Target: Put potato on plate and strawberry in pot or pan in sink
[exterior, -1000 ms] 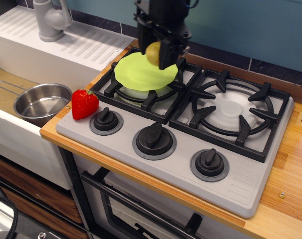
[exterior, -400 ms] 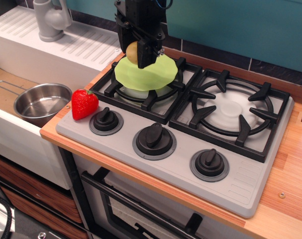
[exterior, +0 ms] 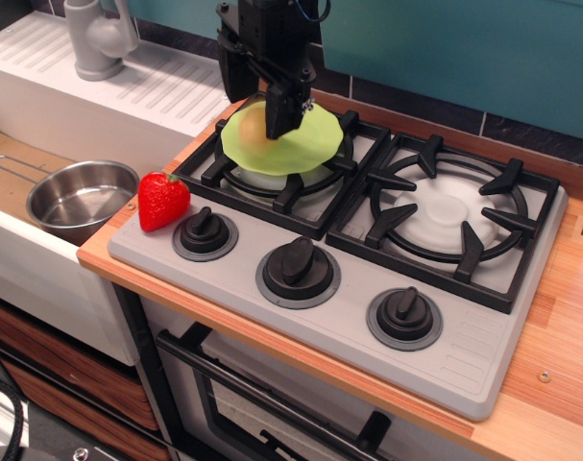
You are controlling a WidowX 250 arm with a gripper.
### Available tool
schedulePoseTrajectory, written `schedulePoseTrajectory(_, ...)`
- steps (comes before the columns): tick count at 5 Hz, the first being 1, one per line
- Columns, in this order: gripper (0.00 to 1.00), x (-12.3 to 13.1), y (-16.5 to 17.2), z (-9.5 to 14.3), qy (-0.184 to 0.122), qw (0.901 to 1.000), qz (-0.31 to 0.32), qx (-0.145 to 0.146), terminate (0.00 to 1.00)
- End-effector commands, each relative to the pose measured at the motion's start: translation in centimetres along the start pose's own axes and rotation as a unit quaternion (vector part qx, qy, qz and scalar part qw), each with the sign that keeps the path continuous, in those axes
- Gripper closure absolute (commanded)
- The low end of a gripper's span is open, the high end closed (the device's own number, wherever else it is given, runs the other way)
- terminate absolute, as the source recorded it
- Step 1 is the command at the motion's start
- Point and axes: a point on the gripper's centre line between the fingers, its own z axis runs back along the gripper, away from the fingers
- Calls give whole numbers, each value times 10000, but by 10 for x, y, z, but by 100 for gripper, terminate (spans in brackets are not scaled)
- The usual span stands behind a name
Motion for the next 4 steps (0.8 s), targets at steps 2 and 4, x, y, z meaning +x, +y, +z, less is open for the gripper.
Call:
schedulePoseTrajectory(2,0,9,-12,48,-262,9994,84,193,0)
schedulePoseTrajectory(4,0,-9,-8,54,31,9995,230,-195,0)
